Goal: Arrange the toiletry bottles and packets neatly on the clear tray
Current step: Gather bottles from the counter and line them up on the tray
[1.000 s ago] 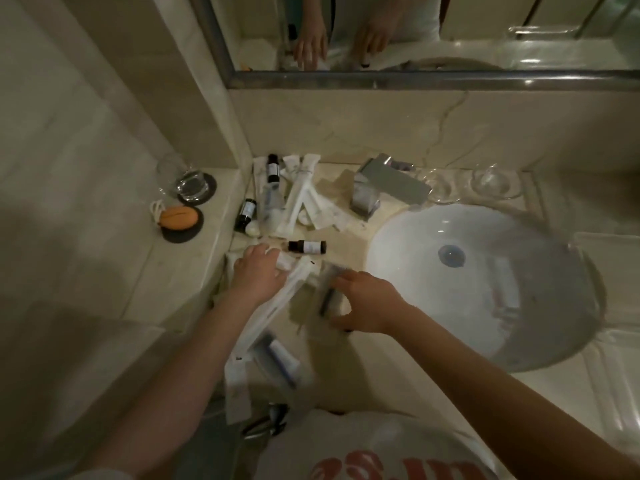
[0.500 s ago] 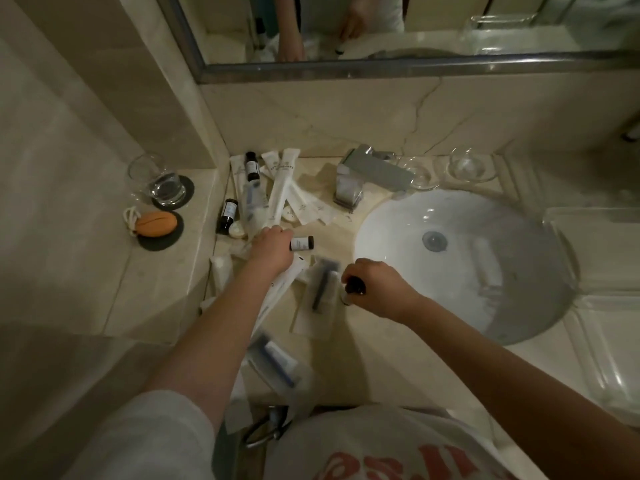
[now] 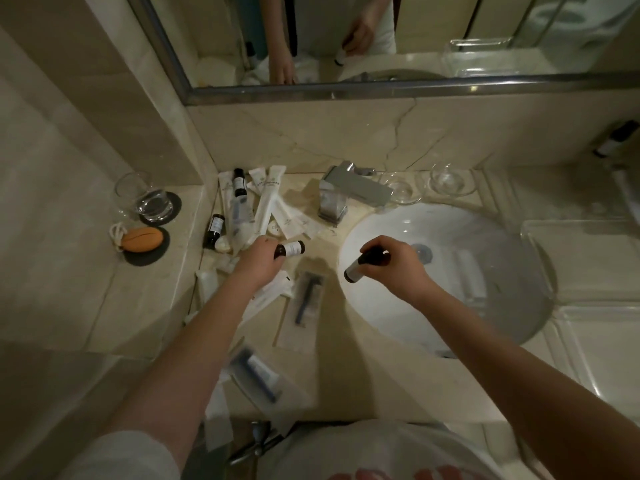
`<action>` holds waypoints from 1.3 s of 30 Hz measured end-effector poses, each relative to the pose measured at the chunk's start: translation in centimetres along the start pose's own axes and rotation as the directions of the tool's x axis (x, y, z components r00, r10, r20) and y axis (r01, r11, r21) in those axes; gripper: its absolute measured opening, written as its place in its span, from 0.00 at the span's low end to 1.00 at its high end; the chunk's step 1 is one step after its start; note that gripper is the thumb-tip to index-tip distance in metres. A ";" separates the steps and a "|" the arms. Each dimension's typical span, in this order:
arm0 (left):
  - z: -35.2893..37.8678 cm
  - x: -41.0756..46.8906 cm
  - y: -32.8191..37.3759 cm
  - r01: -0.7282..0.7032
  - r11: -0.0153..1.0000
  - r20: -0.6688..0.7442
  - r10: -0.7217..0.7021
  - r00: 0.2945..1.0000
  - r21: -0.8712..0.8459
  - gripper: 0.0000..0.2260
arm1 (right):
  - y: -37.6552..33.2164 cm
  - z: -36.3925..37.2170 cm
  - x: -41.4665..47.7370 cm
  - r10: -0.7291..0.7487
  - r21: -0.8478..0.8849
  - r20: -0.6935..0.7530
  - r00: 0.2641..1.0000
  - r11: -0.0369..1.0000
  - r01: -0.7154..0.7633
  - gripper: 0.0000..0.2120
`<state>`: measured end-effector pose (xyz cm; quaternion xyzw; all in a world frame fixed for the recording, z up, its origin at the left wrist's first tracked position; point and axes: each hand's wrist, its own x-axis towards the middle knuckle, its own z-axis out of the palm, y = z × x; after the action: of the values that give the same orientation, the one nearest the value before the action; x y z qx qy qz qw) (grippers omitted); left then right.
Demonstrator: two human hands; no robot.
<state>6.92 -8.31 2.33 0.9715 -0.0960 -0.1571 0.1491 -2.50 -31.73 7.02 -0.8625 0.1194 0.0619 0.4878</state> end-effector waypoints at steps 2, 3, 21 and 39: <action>-1.1 -0.7 0.8 -0.039 0.996 -0.038 0.036 0.999 -0.082 0.13 | 0.1 -0.9 0.2 0.007 0.052 -0.019 1.000 0.999 -0.006 0.09; -1.7 -1.1 1.5 -0.060 0.992 -0.059 0.054 0.997 -0.113 0.13 | 0.2 -1.4 0.3 0.013 0.085 -0.021 1.000 0.996 -0.011 0.09; -1.3 0.9 26.8 -0.370 0.812 -0.176 0.325 0.929 -0.451 0.10 | 8.8 -21.9 0.5 0.106 0.413 -0.296 0.949 0.910 0.027 0.06; 4.0 16.7 44.2 -0.456 0.877 0.035 0.466 0.884 -0.153 0.08 | 18.8 -35.2 12.5 0.127 0.058 -0.440 0.889 0.992 -0.114 0.07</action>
<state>14.95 -54.64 8.23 0.9015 -0.3186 -0.1578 0.2468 4.21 -73.00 6.86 -0.8374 0.2813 -0.1073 0.4561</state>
